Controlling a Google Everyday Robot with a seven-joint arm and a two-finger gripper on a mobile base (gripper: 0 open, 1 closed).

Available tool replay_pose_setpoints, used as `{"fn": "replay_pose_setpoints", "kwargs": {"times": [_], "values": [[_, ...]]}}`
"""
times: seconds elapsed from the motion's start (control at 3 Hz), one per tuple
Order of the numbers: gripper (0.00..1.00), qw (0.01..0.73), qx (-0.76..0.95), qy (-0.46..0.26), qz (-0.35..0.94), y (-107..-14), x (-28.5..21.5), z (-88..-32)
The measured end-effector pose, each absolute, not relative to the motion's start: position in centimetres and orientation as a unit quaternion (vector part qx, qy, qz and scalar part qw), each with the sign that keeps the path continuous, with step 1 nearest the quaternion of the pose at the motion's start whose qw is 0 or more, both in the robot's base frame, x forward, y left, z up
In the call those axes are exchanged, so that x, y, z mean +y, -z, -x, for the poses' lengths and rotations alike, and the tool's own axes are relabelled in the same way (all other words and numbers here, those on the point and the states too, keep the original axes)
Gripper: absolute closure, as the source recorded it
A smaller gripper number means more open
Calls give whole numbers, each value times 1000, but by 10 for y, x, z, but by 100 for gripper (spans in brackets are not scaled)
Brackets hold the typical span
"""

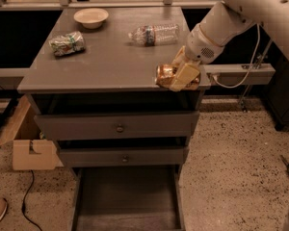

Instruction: Place orange can into bottom drawer

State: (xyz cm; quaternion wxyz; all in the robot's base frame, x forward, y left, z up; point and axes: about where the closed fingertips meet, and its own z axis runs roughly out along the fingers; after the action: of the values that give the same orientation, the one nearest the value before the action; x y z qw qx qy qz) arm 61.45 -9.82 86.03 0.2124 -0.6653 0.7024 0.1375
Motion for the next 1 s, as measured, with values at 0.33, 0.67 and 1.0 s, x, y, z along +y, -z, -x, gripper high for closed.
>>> {"fn": "replay_pose_setpoints", "kwargs": {"times": [0.33, 0.67, 1.0], "values": [[100, 212, 702, -138, 665, -860, -98, -615], [100, 203, 713, -154, 653, -847, -102, -602], [100, 210, 730, -175, 626, -838, -104, -570]]}}
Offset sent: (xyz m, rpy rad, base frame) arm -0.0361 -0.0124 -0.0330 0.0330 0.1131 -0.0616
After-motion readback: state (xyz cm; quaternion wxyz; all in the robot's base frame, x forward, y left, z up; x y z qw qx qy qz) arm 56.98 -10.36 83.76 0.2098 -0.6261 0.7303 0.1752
